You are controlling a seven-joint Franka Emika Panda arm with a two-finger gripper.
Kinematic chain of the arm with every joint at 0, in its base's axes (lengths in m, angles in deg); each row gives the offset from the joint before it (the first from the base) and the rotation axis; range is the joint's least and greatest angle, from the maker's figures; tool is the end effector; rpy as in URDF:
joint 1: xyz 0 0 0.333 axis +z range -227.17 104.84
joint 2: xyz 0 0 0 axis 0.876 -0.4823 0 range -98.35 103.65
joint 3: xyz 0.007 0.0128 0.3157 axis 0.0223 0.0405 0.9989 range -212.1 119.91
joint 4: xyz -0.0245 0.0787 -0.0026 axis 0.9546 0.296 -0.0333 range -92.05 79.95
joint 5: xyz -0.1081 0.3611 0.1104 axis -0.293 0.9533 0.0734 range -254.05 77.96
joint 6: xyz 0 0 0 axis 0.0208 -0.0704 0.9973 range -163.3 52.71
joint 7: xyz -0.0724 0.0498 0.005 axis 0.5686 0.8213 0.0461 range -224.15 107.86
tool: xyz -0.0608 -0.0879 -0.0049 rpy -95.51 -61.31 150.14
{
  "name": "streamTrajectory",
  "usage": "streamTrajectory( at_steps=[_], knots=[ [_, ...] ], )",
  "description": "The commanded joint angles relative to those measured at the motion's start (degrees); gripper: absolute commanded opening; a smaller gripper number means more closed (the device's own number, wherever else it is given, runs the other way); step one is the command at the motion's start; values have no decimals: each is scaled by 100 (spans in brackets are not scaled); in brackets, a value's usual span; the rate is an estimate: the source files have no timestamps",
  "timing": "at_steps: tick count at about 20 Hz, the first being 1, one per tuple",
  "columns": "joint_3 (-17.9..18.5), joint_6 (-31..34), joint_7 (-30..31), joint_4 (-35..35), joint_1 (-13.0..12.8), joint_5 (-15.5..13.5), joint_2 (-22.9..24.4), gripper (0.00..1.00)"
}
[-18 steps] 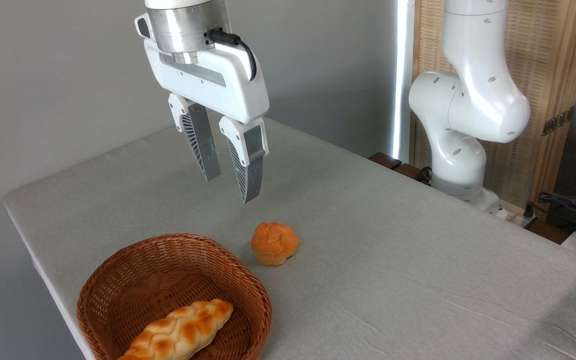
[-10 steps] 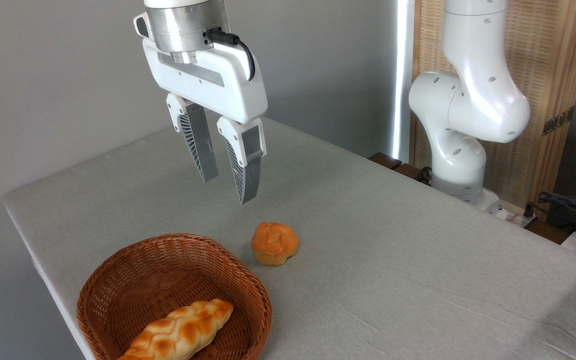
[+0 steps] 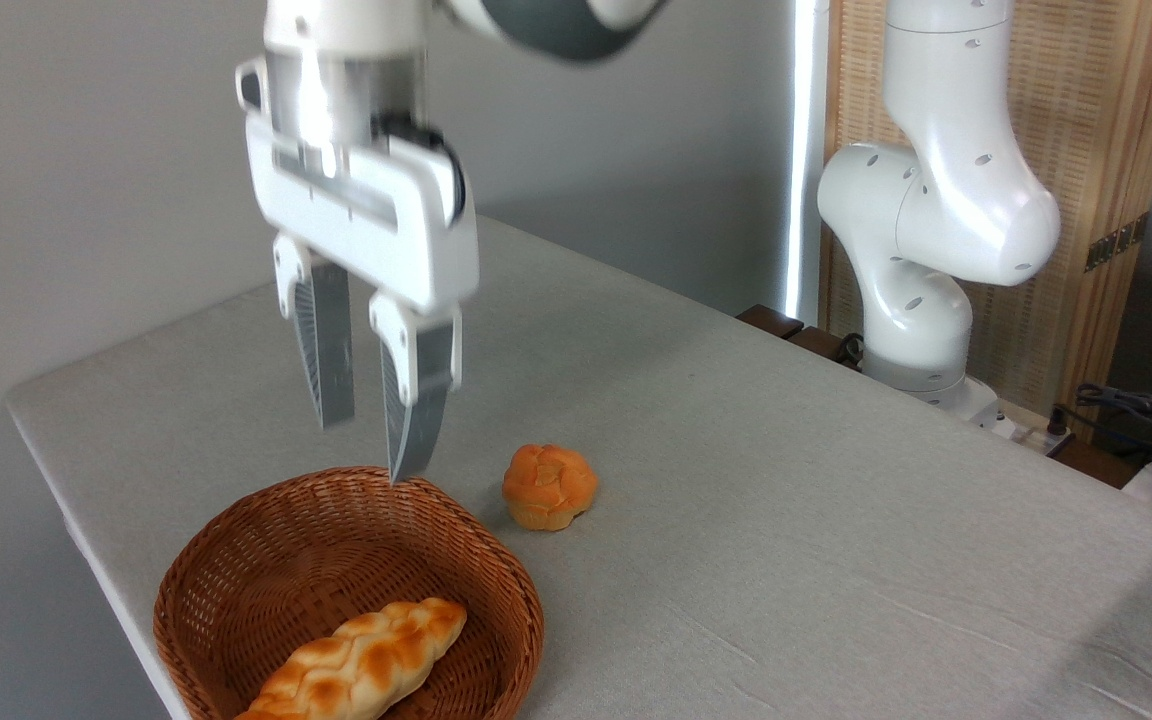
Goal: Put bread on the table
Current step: 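Move the open gripper over the basket and lower toward the braided bread, then close the gripper on the braided bread roll in the basket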
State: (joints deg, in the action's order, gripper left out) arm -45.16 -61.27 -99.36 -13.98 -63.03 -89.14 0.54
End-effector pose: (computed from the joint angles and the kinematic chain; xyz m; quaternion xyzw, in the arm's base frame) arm 0.5962 -0.0110 0.5755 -0.9281 0.3548 -0.1088 0.0304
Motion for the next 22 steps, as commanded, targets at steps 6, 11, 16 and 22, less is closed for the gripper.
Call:
streamTrajectory(
  at_steps=[6,11,16,22],
  knots=[
    [21,-2104,-132,-920,2,399,-491,100],
    [21,-2422,-150,-938,2,443,-843,100],
    [21,-2615,-342,-947,116,785,-1089,100],
    [-31,-2607,-405,-947,134,918,-1098,17]
  ],
)
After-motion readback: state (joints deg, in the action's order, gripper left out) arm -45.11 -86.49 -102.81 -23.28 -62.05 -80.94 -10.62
